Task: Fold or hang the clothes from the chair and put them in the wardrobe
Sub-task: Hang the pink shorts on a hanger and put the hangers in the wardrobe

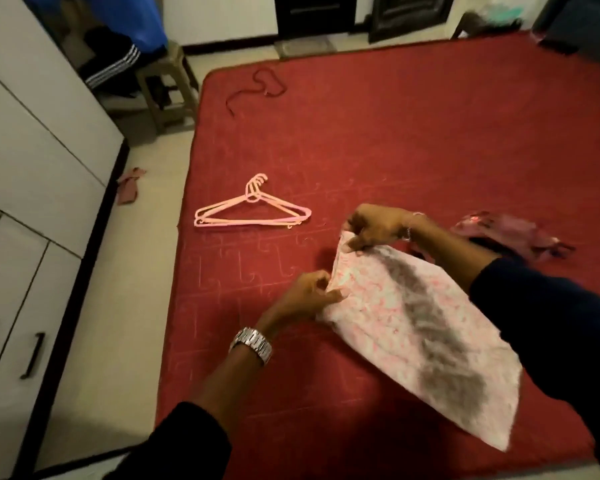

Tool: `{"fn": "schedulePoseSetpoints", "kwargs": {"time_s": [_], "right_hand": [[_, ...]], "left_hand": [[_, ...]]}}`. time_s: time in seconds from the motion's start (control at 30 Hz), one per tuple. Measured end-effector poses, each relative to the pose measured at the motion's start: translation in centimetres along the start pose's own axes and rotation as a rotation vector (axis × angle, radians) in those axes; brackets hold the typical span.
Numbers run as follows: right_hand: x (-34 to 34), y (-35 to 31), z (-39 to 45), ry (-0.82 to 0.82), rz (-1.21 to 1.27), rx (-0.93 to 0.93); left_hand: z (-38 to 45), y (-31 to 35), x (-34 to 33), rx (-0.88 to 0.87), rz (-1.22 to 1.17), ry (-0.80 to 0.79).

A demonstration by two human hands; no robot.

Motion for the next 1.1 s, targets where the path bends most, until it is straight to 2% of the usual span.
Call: {"fn": "schedulePoseSetpoints", "kwargs": {"time_s": [0.07,0.2,0.27,0.33,0.53,0.67,0.77,0.87,0.93,1.1], "right_hand": [[-7.1,-0.7,7.0,-0.045,-0.022,0.023],[-20.8,-3.1,18.7,0.0,-0.081,0.124],[-26.2,-3.4,22.4,0.045,-0.05,0.106],[-29.9,-3.6,24.3,0.122,0.001,0.096],[-31.5,-4.2,23.6,0.362,0.075,0.194],[-31.5,-3.8,23.4,0.36,0.114,0.226],[-31.0,-3.6,24.3,0.316,0.103,0.217],[-28.6,-4.2,26.5,0.312,0.049,0.203],[-26.1,-4.8,28.1,0.359,0.028,0.205],[-20.8,-5.7,32.7,0.431,-0.022,0.174]], "left_hand": [[-1.2,-8.7,2.2,0.092,-0.075,0.04],[-3.6,-24.8,6.6,0.329,-0.124,0.19],[-4.8,-30.0,8.3,0.412,-0.1,0.235],[-5.6,-32.9,9.5,0.421,-0.127,0.25],[-5.5,-33.7,11.4,0.403,-0.04,0.258],[-5.0,-33.1,13.0,0.344,0.272,0.234],[-4.0,-32.7,15.6,0.36,0.446,0.348],[-2.2,-31.1,19.3,0.307,0.45,0.542],[-0.1,-29.7,21.7,0.241,0.468,0.612],[6.0,-27.9,26.3,0.14,0.456,0.587]]}}
Point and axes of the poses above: each hand's wrist, its own z-axis towards the middle knuckle, its own x-axis out of the back of the hand, y = z × x, the point moved 10 cm from there along z, towards the middle knuckle
